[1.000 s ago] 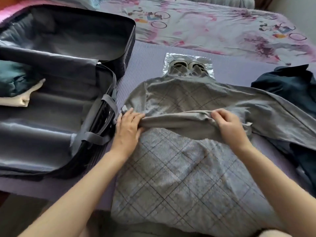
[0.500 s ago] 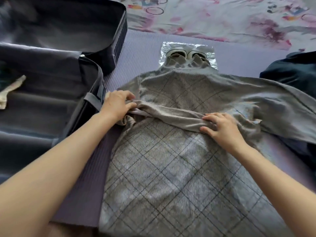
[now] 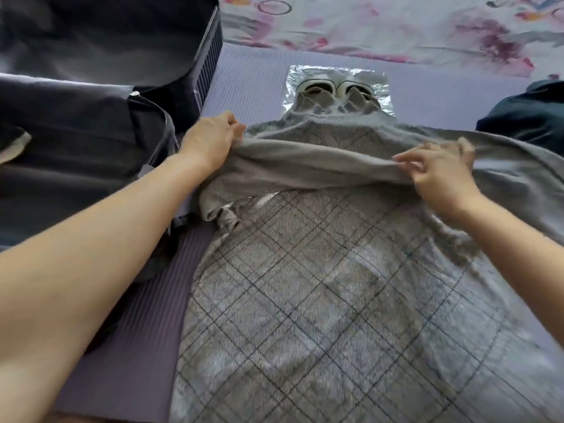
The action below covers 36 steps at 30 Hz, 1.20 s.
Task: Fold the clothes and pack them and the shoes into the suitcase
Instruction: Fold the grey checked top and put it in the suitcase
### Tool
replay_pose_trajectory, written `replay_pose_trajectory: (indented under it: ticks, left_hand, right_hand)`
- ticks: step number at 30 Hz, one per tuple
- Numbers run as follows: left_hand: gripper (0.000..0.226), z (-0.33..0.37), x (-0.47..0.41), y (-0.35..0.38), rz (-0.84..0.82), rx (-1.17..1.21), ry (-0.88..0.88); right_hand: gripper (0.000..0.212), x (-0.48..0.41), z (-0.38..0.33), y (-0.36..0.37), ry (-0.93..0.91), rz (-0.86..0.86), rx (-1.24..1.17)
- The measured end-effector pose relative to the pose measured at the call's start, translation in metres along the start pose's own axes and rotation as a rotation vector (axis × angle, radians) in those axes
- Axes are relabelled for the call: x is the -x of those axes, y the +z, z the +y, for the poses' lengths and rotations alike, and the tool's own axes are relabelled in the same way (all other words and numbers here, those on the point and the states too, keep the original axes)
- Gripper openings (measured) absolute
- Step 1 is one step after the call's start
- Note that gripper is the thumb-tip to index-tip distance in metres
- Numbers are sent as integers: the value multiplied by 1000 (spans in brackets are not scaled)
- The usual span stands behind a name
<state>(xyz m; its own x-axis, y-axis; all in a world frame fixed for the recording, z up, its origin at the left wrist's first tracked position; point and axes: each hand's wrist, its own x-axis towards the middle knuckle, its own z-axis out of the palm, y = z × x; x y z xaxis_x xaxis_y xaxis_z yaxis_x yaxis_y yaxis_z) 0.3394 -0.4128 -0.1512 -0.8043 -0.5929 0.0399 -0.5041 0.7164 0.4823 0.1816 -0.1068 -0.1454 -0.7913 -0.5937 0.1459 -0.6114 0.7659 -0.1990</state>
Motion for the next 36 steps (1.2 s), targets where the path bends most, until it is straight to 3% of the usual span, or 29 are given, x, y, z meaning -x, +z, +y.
replay_pose_trajectory:
  ticks: [3, 5, 8, 11, 13, 16, 19, 21, 24, 27, 30, 36]
  left_hand:
    - [46, -7, -2, 8, -187, -1, -30]
    - [45, -17, 4, 7, -331, 17, -34]
    - [42, -29, 7, 1, -385, 47, -13]
    - [29, -32, 7, 4, -300, -24, 28]
    - [21, -32, 5, 8, -185, -32, 39]
    - [22, -29, -1, 12, -28, -13, 15]
    - [30, -25, -14, 6, 33, -4, -9]
    - [36, -24, -21, 2, -8, -38, -11]
    - [36, -23, -25, 4, -69, -74, -5]
    - [32, -25, -19, 11, -99, -19, 60]
    - [33, -27, -6, 7, -222, 25, 66]
    - [28, -35, -3, 9, -180, -154, 104]
  right_hand:
    - [52, -1, 2, 16, 29, -166, -21]
    - [63, 4, 2, 23, -12, -169, -75]
    - [51, 7, 13, 30, 13, -53, -57]
    - [27, 8, 26, 33, 7, 35, -74]
    - [19, 9, 28, 29, 25, 91, -215]
    - [17, 2, 25, 9, 117, 107, -597]
    - [21, -15, 31, -12, 244, 3, -752]
    - [27, -25, 41, -15, 299, -101, -650]
    - [49, -30, 47, -9, 241, -143, -199]
    - [48, -17, 36, 0, 100, -88, -215]
    - [59, 2, 35, 17, -8, -135, -198]
    - [20, 5, 49, 34, 44, 1, -222]
